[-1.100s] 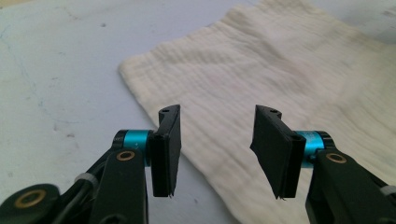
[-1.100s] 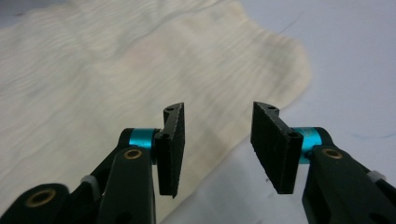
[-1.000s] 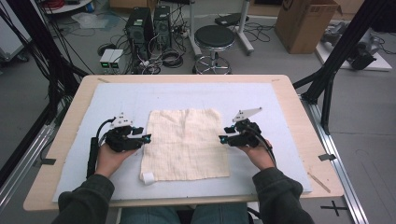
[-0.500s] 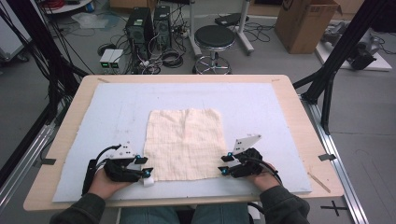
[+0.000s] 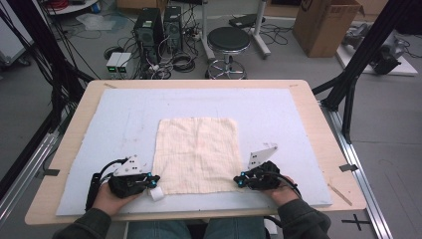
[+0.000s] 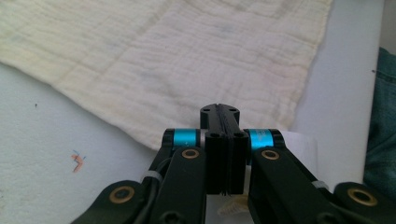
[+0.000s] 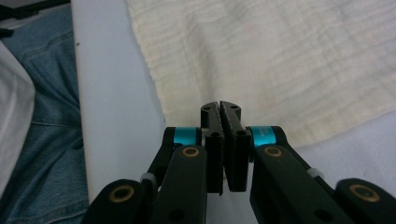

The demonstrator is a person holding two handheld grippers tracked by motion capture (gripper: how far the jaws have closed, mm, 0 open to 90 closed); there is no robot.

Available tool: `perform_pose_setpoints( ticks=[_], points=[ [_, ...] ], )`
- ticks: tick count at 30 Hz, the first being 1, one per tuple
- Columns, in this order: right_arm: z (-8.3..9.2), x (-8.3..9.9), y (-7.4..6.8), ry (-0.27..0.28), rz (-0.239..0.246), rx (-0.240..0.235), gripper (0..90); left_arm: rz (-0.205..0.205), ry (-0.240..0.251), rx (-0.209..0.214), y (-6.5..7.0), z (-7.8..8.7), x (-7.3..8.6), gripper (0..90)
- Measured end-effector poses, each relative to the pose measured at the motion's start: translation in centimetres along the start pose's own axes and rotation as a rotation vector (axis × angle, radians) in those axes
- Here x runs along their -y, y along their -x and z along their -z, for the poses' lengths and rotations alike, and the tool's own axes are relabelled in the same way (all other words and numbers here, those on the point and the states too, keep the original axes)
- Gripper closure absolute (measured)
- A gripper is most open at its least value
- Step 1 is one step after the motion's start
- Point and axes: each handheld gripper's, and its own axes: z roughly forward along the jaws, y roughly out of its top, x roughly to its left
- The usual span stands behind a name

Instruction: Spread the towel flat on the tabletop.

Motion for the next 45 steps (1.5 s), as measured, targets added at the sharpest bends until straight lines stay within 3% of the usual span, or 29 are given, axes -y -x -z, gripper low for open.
perform_pose_setpoints(
  ticks=[4, 6, 11, 14, 24, 41, 45],
  points=[
    [0.5, 0.2, -0.1, 0.014, -0.01, 0.0, 88.3, -0.004, 0.019, 0.013, 0.5, 0.7, 0.2, 88.8],
    [0.7, 0.3, -0.3, 0.019, -0.011, -0.022, 88.3, -0.004, 0.02, 0.016, 0.6, 0.9, 0.3, 88.9],
    [0.4, 0.4, -1.1, -0.007, 0.017, -0.05, 84.6, 0.004, 0.009, 0.039, 0.7, 1.0, 0.7, 88.5],
    [0.6, 0.5, -1.1, 0.01, -0.007, -0.057, 75.4, 0.021, 0.022, 0.041, 0.7, 1.0, 0.6, 77.2],
    [1.5, 0.6, 0.5, 0.105, -0.09, 0.041, 56.4, 0.086, 0.087, 0.0, -0.5, 0.7, -0.2, 64.6],
    [1.4, -0.5, 2.0, 0.18, -0.186, 0.086, 33.0, 0.129, 0.126, -0.045, -2.1, 0.7, -1.3, 51.6],
    [1.4, -0.7, 2.2, 0.189, -0.185, 0.107, 27.7, 0.133, 0.125, -0.062, -2.2, 0.4, -1.7, 47.3]
  ],
)
